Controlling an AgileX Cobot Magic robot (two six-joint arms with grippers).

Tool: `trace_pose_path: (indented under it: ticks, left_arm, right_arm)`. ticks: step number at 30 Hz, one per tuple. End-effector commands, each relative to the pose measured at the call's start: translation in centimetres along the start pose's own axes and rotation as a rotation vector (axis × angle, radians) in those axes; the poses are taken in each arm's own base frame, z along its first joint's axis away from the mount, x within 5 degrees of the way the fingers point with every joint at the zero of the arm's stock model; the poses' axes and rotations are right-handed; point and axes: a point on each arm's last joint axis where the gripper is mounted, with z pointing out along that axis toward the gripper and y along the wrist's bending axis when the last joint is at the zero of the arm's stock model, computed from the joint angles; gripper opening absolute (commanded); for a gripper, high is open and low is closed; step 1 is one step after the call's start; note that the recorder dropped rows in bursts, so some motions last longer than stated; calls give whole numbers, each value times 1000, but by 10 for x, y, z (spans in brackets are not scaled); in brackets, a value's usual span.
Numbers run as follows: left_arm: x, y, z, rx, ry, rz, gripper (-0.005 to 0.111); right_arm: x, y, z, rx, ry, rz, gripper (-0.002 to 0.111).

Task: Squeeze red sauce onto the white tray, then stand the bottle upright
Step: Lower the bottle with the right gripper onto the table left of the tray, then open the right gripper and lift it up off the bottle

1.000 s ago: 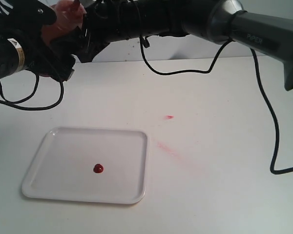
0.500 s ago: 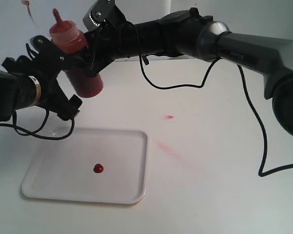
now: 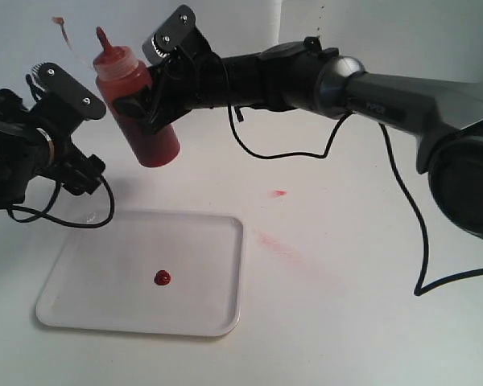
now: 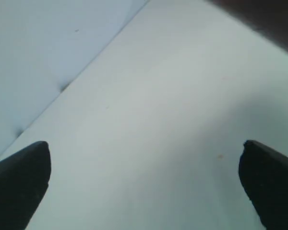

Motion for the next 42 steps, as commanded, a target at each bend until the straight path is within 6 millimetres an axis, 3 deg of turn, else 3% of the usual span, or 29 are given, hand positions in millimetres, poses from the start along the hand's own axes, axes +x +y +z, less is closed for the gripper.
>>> trace_pose_path:
  ticks: [1, 6, 14, 19, 28, 34, 39, 40, 42]
  left_arm:
    - [6, 12, -1, -135, 57, -16, 105]
    - [10, 19, 3, -137, 65, -90, 105]
    - [32, 48, 17, -200, 116, -306, 105]
    - [35, 48, 23, -110, 96, -376, 105]
    - [31, 42, 23, -39, 66, -358, 105]
    - [31, 42, 23, -36, 63, -378, 105]
    - [31, 42, 23, -36, 62, -376, 105]
    - [31, 42, 23, -36, 62, -376, 105]
    - [31, 42, 23, -36, 62, -376, 105]
  right_arm:
    - [5, -8, 3, 54, -58, 43, 0]
    - [23, -9, 12, 59, -82, 34, 0]
    - [50, -7, 22, 47, -41, -24, 0]
    - [51, -5, 23, 29, -48, -47, 0]
    - [30, -5, 24, 9, -108, 19, 0]
    - [57, 2, 37, -11, -66, 98, 0]
    - [58, 3, 37, -25, -71, 99, 0]
    - [58, 3, 37, -26, -71, 99, 2]
    - [56, 6, 37, -54, -85, 98, 23]
